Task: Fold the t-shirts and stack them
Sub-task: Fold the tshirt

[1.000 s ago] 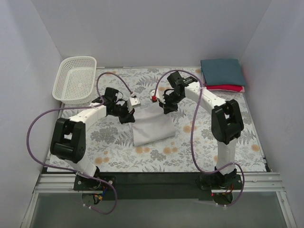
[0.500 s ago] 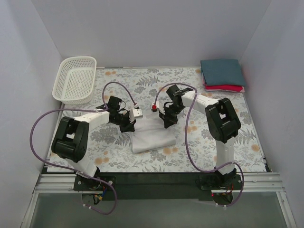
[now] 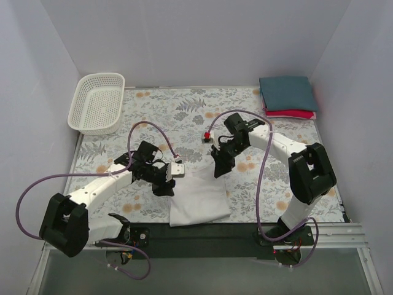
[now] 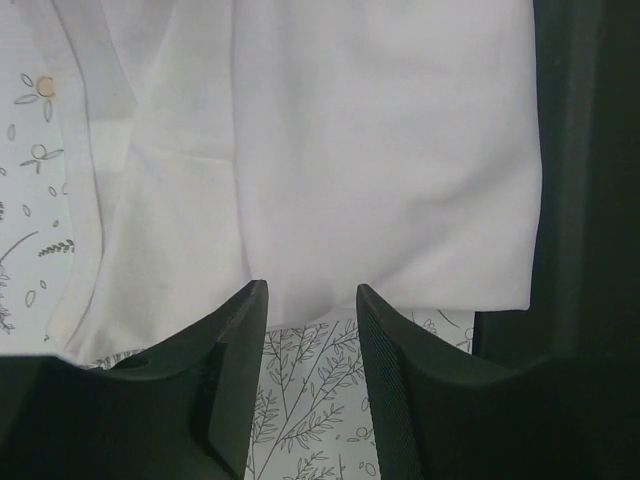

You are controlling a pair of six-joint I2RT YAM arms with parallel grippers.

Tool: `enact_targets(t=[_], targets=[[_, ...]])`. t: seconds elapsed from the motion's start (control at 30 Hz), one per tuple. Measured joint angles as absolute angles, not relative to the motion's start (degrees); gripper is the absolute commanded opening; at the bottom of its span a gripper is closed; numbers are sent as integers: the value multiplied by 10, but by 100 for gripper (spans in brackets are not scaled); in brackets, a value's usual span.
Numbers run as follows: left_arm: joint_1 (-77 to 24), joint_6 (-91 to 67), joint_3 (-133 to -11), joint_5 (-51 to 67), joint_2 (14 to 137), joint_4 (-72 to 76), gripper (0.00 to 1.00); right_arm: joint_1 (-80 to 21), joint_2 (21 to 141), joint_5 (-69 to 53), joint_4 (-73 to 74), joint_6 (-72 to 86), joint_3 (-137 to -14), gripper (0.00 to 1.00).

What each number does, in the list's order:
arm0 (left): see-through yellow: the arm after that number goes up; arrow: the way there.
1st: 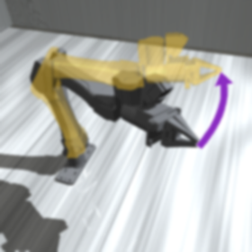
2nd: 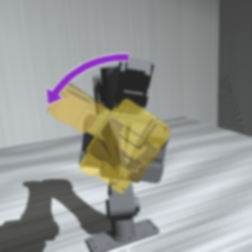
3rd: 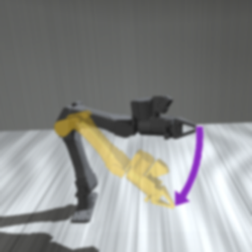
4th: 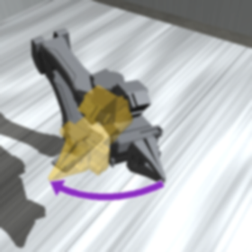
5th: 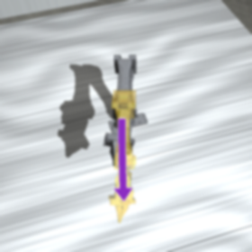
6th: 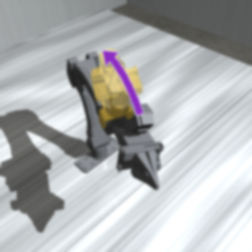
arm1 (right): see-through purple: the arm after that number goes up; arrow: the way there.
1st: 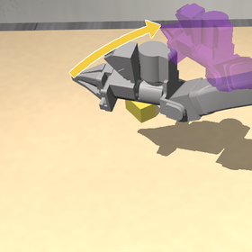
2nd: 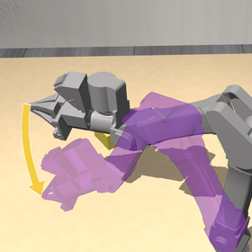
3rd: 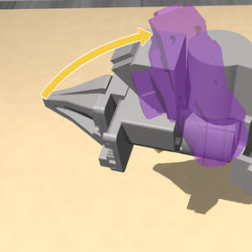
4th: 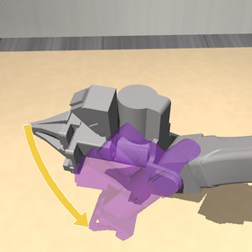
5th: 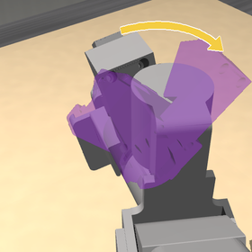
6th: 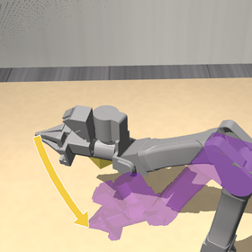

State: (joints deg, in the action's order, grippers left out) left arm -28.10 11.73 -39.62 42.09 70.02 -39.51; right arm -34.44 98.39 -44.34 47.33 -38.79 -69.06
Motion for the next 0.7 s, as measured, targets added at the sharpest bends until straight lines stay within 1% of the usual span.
enact_targets(t=[0.07,0.1,0.17,0.3,0.47,0.7], targets=[[-282,101,-403,423,690,-396,41,-316,989,-468,473,-355,-721,28],[-284,90,-410,423,688,-391,41,-306,999,-482,471,-335,-743,23],[-297,63,-432,421,696,-374,44,-296,1029,-509,455,-296,-781,19],[-340,6,-467,406,740,-316,45,-301,1098,-553,412,-219,-803,16],[-392,-38,-468,367,792,-262,45,-320,1175,-580,383,-147,-804,16],[-444,-72,-455,324,824,-208,44,-344,1206,-595,328,-83,-804,13]])
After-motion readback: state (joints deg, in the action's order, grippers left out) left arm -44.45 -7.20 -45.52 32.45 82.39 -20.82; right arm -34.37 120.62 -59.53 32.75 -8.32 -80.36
